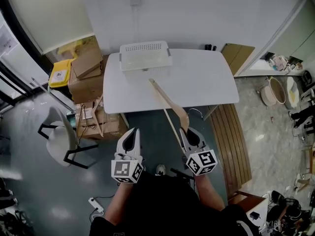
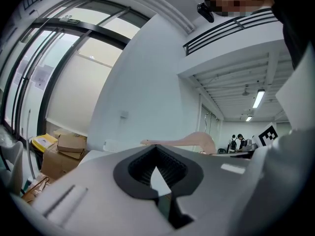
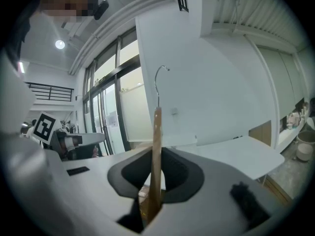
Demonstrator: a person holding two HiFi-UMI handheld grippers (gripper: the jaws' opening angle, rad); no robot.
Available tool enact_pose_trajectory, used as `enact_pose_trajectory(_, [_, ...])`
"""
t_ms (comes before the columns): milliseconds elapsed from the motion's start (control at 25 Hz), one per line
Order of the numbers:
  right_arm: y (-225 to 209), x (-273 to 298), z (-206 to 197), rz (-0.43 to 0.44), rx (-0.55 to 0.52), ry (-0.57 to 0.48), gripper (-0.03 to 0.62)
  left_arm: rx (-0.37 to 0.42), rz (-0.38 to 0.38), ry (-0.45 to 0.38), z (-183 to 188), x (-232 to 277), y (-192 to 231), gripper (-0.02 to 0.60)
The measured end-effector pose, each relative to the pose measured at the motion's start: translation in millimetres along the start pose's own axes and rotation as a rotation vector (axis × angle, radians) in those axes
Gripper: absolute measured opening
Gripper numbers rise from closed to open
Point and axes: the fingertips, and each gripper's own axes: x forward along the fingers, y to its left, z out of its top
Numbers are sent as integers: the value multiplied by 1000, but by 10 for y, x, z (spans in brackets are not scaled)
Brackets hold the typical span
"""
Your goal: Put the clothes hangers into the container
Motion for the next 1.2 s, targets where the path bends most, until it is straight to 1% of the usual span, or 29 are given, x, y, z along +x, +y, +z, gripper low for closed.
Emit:
enact_pose_trajectory(360, [-188, -205, -11, 8, 17, -6, 61, 12, 26, 1, -19, 47, -166, 6])
enact_pose_trajectory(560, [-329, -310, -42, 32, 14, -4, 61, 28, 50, -1, -68, 60, -315, 6])
enact_pose_trajectory(800, [-403, -279, -88, 60, 17, 3, 61, 24, 86, 3, -118, 45, -318, 6])
enact_pose_trajectory(1080, [-501, -100, -78, 59, 9, 10, 61, 24, 70, -4, -104, 295, -274, 6])
enact_pose_trajectory(1200, [-512, 58, -89, 59, 6, 12, 61, 19, 61, -6, -118, 433, -163, 6])
